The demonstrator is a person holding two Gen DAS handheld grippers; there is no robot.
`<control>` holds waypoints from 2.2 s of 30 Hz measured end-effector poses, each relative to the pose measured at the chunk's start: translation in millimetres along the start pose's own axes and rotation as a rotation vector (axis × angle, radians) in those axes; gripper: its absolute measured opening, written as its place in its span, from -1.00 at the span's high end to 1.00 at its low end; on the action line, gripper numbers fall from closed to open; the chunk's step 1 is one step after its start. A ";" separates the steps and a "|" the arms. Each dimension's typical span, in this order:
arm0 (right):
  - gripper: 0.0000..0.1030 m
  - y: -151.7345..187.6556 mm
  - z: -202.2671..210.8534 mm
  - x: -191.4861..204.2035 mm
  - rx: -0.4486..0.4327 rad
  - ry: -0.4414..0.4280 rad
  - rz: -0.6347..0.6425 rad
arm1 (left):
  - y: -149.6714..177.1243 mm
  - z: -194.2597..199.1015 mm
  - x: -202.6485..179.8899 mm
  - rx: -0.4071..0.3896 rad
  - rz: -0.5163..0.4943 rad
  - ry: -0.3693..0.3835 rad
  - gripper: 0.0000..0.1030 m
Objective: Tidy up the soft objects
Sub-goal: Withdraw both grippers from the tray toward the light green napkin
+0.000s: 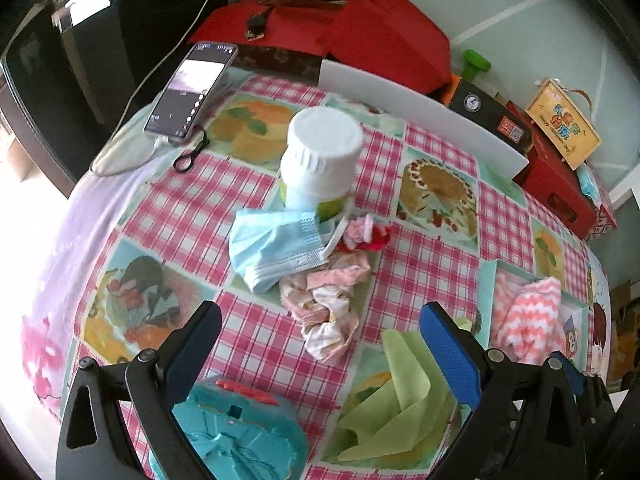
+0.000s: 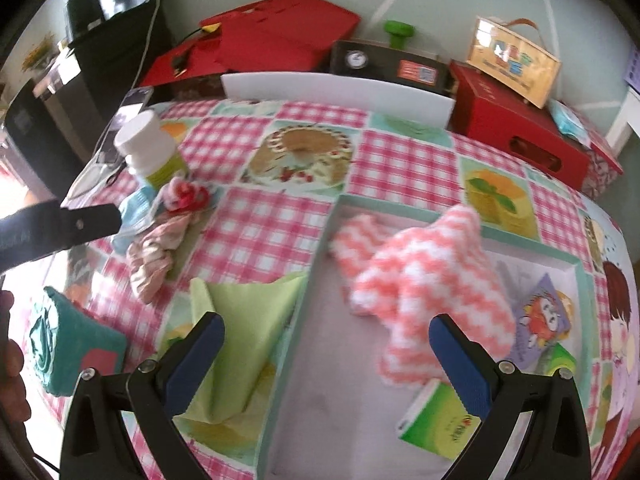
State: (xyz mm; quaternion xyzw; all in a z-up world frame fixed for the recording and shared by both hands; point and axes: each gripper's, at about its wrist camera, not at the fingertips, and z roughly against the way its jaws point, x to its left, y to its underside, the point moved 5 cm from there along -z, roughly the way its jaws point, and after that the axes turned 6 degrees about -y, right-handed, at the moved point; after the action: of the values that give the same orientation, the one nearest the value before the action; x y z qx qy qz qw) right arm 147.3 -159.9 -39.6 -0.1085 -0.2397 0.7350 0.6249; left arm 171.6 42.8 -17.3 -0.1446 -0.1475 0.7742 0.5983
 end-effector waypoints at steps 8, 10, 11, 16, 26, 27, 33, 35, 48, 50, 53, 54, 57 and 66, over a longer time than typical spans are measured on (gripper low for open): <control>-1.00 3.3 -11.2 21.3 0.026 -0.033 0.049 | -1.5 -4.9 16.9 0.019 0.044 0.007 -0.92; -1.00 4.5 -13.3 25.0 0.032 -0.038 0.059 | -2.6 -6.4 23.0 0.024 0.062 0.007 -0.92; -1.00 5.0 -13.7 26.1 0.034 -0.040 0.064 | -3.3 -6.9 25.0 0.026 0.069 0.008 -0.92; -1.00 8.2 -16.0 34.1 0.043 -0.060 0.093 | -4.4 -8.6 31.6 0.034 0.074 0.001 -0.92; -1.00 19.0 -16.9 59.3 0.052 -0.094 0.160 | -0.4 -21.4 39.7 0.108 0.065 0.006 -0.92; -1.00 20.3 -16.9 61.7 0.052 -0.092 0.168 | -0.1 -22.0 40.2 0.110 0.062 0.006 -0.92; -0.99 26.7 -16.7 70.7 0.059 -0.075 0.209 | 0.9 -25.2 45.4 0.129 0.060 0.007 -0.92; -0.95 30.1 -16.5 73.2 0.066 -0.070 0.220 | 0.9 -25.9 47.5 0.135 0.063 0.009 -0.92; -0.85 65.0 -11.2 64.0 0.134 0.014 0.290 | 1.0 -25.8 49.6 0.143 0.077 0.034 -0.92; -0.85 69.5 -11.2 59.6 0.147 0.041 0.302 | 0.7 -25.5 48.7 0.144 0.076 0.036 -0.92; -0.85 74.6 -12.8 55.5 0.162 0.073 0.318 | 0.6 -25.5 48.4 0.143 0.077 0.036 -0.92; -0.85 75.2 -13.6 54.9 0.164 0.082 0.325 | 0.5 -25.5 48.5 0.144 0.077 0.036 -0.92; -0.85 75.8 -16.9 55.6 0.167 0.111 0.353 | 0.1 -26.0 49.1 0.145 0.082 0.037 -0.92; -0.84 67.1 -26.8 68.2 0.155 0.162 0.421 | 0.5 -27.7 51.1 0.149 0.090 0.037 -0.92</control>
State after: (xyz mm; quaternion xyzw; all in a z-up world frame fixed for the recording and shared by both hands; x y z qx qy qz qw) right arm 88.1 -94.9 -85.9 -0.1664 -0.1036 0.8541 0.4817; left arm 169.9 93.7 -45.3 -0.1203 -0.0718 0.8064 0.5746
